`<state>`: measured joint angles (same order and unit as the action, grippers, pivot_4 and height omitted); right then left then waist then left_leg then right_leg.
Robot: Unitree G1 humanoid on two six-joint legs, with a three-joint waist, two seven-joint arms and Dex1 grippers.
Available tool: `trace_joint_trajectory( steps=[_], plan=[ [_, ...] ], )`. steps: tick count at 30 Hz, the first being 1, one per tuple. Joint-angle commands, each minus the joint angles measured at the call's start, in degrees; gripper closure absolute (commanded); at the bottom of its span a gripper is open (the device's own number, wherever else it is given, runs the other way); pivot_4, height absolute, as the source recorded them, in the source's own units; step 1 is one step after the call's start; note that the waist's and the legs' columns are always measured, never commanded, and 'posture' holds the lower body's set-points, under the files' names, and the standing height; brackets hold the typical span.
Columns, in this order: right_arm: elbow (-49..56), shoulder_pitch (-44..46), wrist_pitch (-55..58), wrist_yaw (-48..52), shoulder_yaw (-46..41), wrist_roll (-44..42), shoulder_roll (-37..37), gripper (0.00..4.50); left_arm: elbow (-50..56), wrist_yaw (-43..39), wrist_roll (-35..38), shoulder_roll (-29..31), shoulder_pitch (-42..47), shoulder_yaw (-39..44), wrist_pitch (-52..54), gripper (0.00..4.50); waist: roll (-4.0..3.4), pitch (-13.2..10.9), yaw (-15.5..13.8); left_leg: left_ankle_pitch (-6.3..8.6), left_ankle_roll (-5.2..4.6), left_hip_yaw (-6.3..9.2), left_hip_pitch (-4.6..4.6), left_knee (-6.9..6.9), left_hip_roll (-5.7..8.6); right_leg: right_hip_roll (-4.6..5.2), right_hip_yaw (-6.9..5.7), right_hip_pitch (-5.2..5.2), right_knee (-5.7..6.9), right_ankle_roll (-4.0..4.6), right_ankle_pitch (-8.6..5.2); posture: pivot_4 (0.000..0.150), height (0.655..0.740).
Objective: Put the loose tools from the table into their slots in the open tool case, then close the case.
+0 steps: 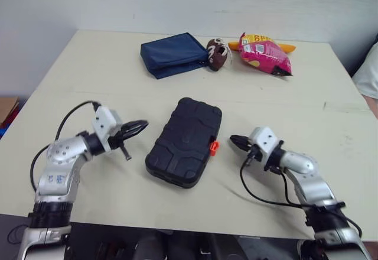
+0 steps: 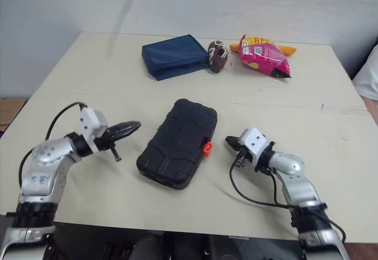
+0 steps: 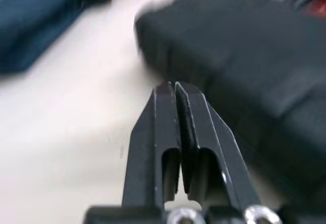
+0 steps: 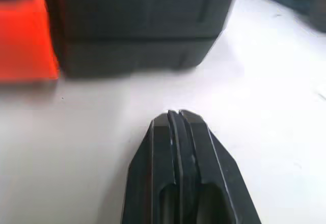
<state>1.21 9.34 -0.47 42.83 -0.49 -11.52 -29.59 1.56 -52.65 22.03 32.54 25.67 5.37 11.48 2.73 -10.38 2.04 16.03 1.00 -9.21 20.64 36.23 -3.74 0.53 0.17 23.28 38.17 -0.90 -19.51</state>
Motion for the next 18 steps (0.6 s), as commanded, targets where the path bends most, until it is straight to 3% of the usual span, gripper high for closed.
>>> trace_joint_trajectory(
  steps=[1, 4, 9, 18],
  plan=[
    [11.7, -2.4, 2.8, 1.2, -0.1, -5.0, 0.1, 4.5, -1.6, -1.7, -2.1, -3.9, 8.8, -8.7, 3.1, 4.41, 0.01, 0.0, -0.2, 0.0, 0.0, -0.01, -0.01, 0.02, -0.01, -0.04, 0.02, -0.01, -0.04, -0.04, 0.02, 0.15, 0.74],
    [15.8, -2.5, 6.4, 0.3, 2.1, -4.7, 0.6, 4.5, -7.1, -4.7, -8.5, -5.2, 12.2, -15.8, -0.9, 4.41, -0.12, 0.1, 0.7, -0.01, -0.02, -0.17, -0.08, 0.02, 0.01, -0.08, 0.18, -0.03, -0.07, -0.14, 0.07, 0.15, 0.74],
    [17.8, -0.4, 8.3, -1.8, 3.2, -3.5, 1.9, 4.5, -12.3, -6.6, -13.1, -6.7, 15.7, -21.8, 0.5, 4.41, -0.11, 0.1, 1.3, -0.19, 0.17, -0.31, 0.0, -0.07, -0.07, -0.17, 0.27, 0.31, 0.12, -0.04, 0.01, 0.15, 0.74],
    [18.3, 1.9, 13.8, -1.8, 7.8, -0.4, 0.9, 4.5, -12.5, -6.5, -13.9, -6.0, 13.0, -21.3, 4.2, 4.41, -0.15, 0.1, 1.2, -0.24, 0.22, -0.23, -0.13, -0.05, -0.06, -0.13, 0.24, 0.2, 0.31, 0.09, -0.07, 0.15, 0.74]
  ],
)
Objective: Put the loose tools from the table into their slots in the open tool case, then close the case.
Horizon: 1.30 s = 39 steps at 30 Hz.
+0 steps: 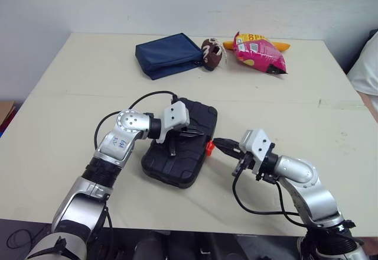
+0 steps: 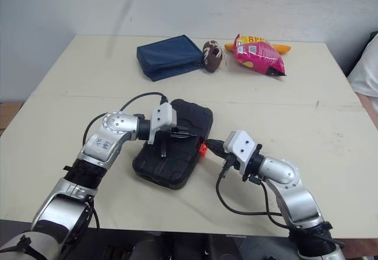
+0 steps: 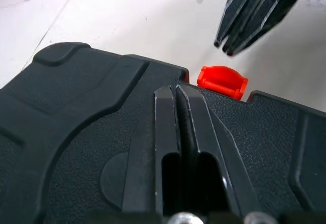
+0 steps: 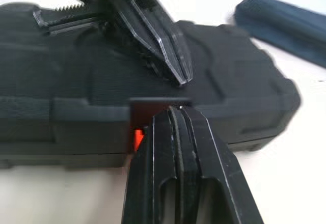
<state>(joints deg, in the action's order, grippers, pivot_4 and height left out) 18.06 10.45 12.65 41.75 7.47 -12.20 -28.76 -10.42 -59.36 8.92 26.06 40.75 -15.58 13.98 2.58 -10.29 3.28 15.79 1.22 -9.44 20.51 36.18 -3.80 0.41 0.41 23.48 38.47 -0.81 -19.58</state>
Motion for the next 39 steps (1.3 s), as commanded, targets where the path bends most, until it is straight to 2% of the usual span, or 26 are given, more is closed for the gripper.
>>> trace_joint_trajectory(
  steps=[1, 5, 12, 21, 26, 34, 39],
  plan=[
    [1.1, 0.9, 0.7, -0.3, 0.5, 1.2, -0.6, 4.5, -0.4, 0.4, -0.6, 0.2, -2.3, 0.0, 1.4, 4.41, 0.0, 0.0, 0.0, 0.0, 0.0, 0.0, 0.0, 0.0, 0.0, 0.0, 0.0, 0.0, 0.0, 0.0, 0.0, 0.15, 0.74],
    [0.2, -0.7, 0.9, 2.7, 1.2, 3.4, -5.0, 4.5, -0.8, 1.0, -1.2, -0.1, -3.3, 0.7, 0.4, 4.41, -0.01, 0.0, -0.1, 0.0, 0.0, 0.02, 0.0, 0.0, 0.0, 0.0, -0.02, 0.0, 0.0, 0.0, 0.0, 0.15, 0.74],
    [-0.7, -4.0, 2.5, 7.8, -1.3, -0.1, -10.2, 4.5, -0.5, 0.7, -2.0, 0.8, -4.0, 0.4, 0.7, 4.41, 0.0, 0.0, 0.0, 0.01, -0.02, 0.03, -0.1, -0.02, 0.01, 0.0, -0.01, -0.1, -0.01, -0.02, -0.01, 0.15, 0.74],
    [-9.0, 1.6, 2.7, 6.9, 4.6, 3.0, -3.2, 4.5, -0.7, 2.4, -5.3, 3.0, -3.8, -0.7, 0.7, 4.41, 0.05, 0.1, 0.3, 0.0, -0.01, 0.03, -0.19, -0.03, 0.0, -0.01, 0.0, -0.14, 0.05, -0.02, -0.01, 0.15, 0.74],
    [-10.3, 5.5, 2.3, 6.9, 4.0, 0.6, 1.0, 4.5, -0.5, 2.7, -4.6, 2.8, -4.6, -0.6, 1.5, 4.41, 0.03, 0.1, 0.3, 0.0, 0.01, 0.03, -0.2, -0.05, -0.01, -0.01, -0.01, -0.15, 0.08, -0.02, -0.01, 0.15, 0.74],
    [-11.6, 6.8, -1.4, 8.1, 3.9, 1.1, 1.8, 4.5, -2.9, 2.7, -4.7, 1.9, -7.2, -1.3, 0.0, 4.41, 0.0, 0.2, 0.4, 0.0, 0.01, 0.03, -0.22, -0.05, -0.01, -0.01, -0.01, -0.15, 0.09, -0.02, -0.01, 0.15, 0.74],
    [-9.0, 7.2, -2.6, 7.1, 2.2, -0.7, 3.1, 4.5, -5.0, 2.5, -5.1, 2.0, -8.4, -1.4, -1.4, 4.41, -0.05, 0.2, 0.6, 0.0, 0.01, 0.03, -0.28, -0.07, -0.01, -0.01, -0.01, -0.2, 0.1, -0.02, -0.01, 0.15, 0.74]
  ],
)
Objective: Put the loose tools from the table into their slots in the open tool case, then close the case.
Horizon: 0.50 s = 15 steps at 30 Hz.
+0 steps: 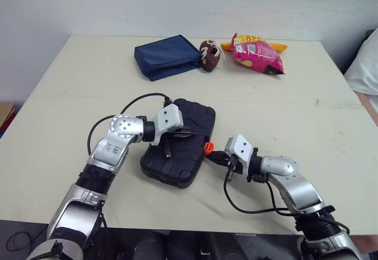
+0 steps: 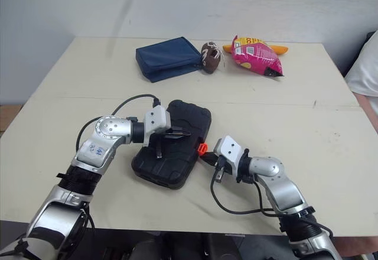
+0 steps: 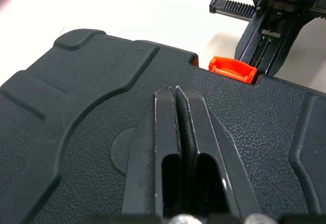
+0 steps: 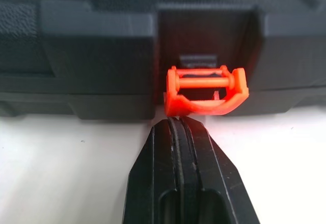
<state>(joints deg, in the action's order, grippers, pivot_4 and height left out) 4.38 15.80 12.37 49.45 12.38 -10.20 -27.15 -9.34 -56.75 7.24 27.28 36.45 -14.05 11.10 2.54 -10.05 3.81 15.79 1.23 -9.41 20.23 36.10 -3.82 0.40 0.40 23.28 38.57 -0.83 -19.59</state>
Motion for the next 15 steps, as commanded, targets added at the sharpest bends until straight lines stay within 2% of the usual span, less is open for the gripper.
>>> trace_joint_trajectory(
  steps=[1, 6, 15],
  plan=[
    [5.3, 2.2, -2.6, -0.6, -2.8, -2.6, 1.3, 4.5, -6.4, -0.2, -3.6, 0.8, -4.4, -3.0, 1.1, 4.41, -0.02, 0.0, 0.2, 0.0, 0.0, 0.0, -0.01, -0.01, 0.0, 0.0, 0.0, -0.01, 0.0, 0.0, 0.0, 0.15, 0.74],
    [6.5, 4.7, -1.5, 0.0, -2.6, -2.0, 1.2, 4.5, -7.1, -0.2, -3.7, 0.4, -4.7, -3.0, 0.7, 4.41, -0.11, 0.2, 1.0, 0.01, 0.0, 0.07, -0.13, -0.04, 0.0, 0.0, -0.03, -0.2, -0.01, 0.0, 0.0, 0.15, 0.74],
    [7.2, 6.4, 1.9, 1.5, -1.3, -2.7, 1.0, 4.5, -7.4, 0.8, -3.2, -0.5, -5.0, -1.9, 0.3, 4.41, -0.23, 0.5, 0.7, 0.1, -0.06, 0.31, -0.52, -0.22, 0.03, 0.02, -0.18, -0.79, -0.38, 0.04, -0.05, 0.15, 0.74]
  ],
)
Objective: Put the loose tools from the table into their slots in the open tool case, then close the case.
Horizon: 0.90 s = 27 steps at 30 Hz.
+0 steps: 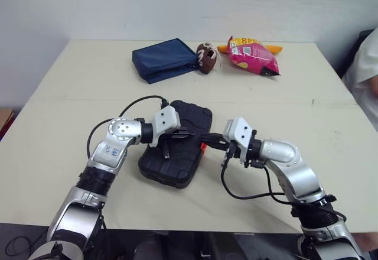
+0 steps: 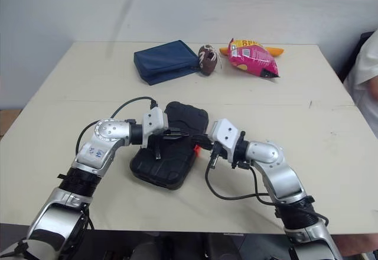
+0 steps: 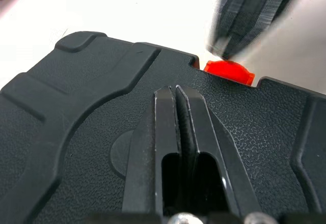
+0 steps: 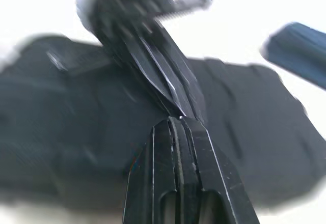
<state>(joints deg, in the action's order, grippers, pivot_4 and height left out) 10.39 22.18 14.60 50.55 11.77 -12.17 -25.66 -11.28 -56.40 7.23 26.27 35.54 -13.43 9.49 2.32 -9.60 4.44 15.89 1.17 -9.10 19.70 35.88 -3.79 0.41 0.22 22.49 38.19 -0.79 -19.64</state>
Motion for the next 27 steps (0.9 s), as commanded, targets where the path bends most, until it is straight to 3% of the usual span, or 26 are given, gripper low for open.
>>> trace_joint_trajectory(
  steps=[1, 6, 7, 11, 14, 17, 18, 27],
  plan=[
    [1.6, -0.1, -0.4, 0.5, -1.9, -1.2, -1.2, 4.5, -5.2, 1.2, -2.2, 0.3, -4.2, -0.8, 0.2, 4.41, -0.04, 0.0, 0.1, 0.02, -0.02, -0.02, 0.0, 0.0, 0.01, 0.02, 0.0, -0.02, -0.03, 0.0, 0.0, 0.15, 0.74],
    [4.2, -0.9, 0.3, 2.1, -12.2, -7.7, -6.6, 4.5, -0.8, 4.5, 5.9, 0.1, -5.6, 11.8, -9.6, 4.41, -0.06, 0.0, 0.2, 0.13, -0.23, -0.03, 0.08, 0.01, 0.01, 0.06, -0.02, 0.06, -0.07, -0.04, 0.02, 0.15, 0.74],
    [4.8, -1.8, 1.5, 4.7, -14.3, -10.3, -8.9, 4.5, 2.4, 3.6, 8.5, 1.4, -6.7, 14.3, -8.7, 4.18, -0.06, -0.1, 0.2, 0.14, -0.25, -0.02, 0.14, 0.0, 0.0, 0.03, -0.03, 0.12, -0.07, -0.03, 0.02, 0.15, 0.74],
    [0.6, -4.4, -3.2, 10.2, -19.4, -8.4, -18.7, 3.14, 9.5, 2.7, 11.8, 10.4, -12.9, 22.9, -4.4, 2.81, 0.02, -0.3, 0.3, -0.02, 0.05, 0.03, 0.66, -0.18, -0.04, -0.04, -0.1, 0.7, -0.15, -0.03, 0.02, 0.15, 0.74],
    [-5.4, -5.7, -8.5, 13.4, -22.0, -6.5, -24.2, 1.55, 9.5, 1.2, 13.2, 18.0, -19.5, 30.2, -1.6, 1.31, 0.03, -0.4, 0.2, -0.03, 0.07, 0.0, 0.95, -0.25, -0.03, -0.02, -0.09, 1.01, -0.31, -0.03, 0.01, 0.15, 0.74],
    [-11.4, -6.0, -13.7, 14.7, -24.1, -4.6, -28.1, 0.26, 6.9, -0.8, 12.3, 24.9, -27.8, 36.3, 0.5, 0.14, -0.1, -0.5, 0.7, 0.04, 0.0, -0.16, 0.96, -0.31, -0.02, 0.02, 0.0, 1.03, -0.43, -0.07, -0.02, 0.15, 0.74],
    [-12.8, -5.6, -14.5, 14.5, -24.5, -4.8, -28.4, 0.06, 6.1, 0.8, 11.4, 25.7, -29.3, 37.7, -0.3, 0.02, -0.09, -0.5, 0.5, 0.1, -0.07, -0.25, 0.94, -0.34, -0.01, 0.07, 0.04, 1.05, -0.46, -0.09, -0.09, 0.15, 0.74],
    [-23.1, -1.3, -21.5, 15.1, -21.9, -1.9, -27.4, 0.06, 7.6, 5.3, 11.9, 24.9, -32.4, 42.1, -1.3, 0.02, 0.07, -0.7, -0.3, 0.24, -0.22, -0.19, 0.96, -0.28, 0.08, 0.22, -0.02, 1.01, -0.47, -0.08, -0.09, 0.15, 0.74]
  ],
)
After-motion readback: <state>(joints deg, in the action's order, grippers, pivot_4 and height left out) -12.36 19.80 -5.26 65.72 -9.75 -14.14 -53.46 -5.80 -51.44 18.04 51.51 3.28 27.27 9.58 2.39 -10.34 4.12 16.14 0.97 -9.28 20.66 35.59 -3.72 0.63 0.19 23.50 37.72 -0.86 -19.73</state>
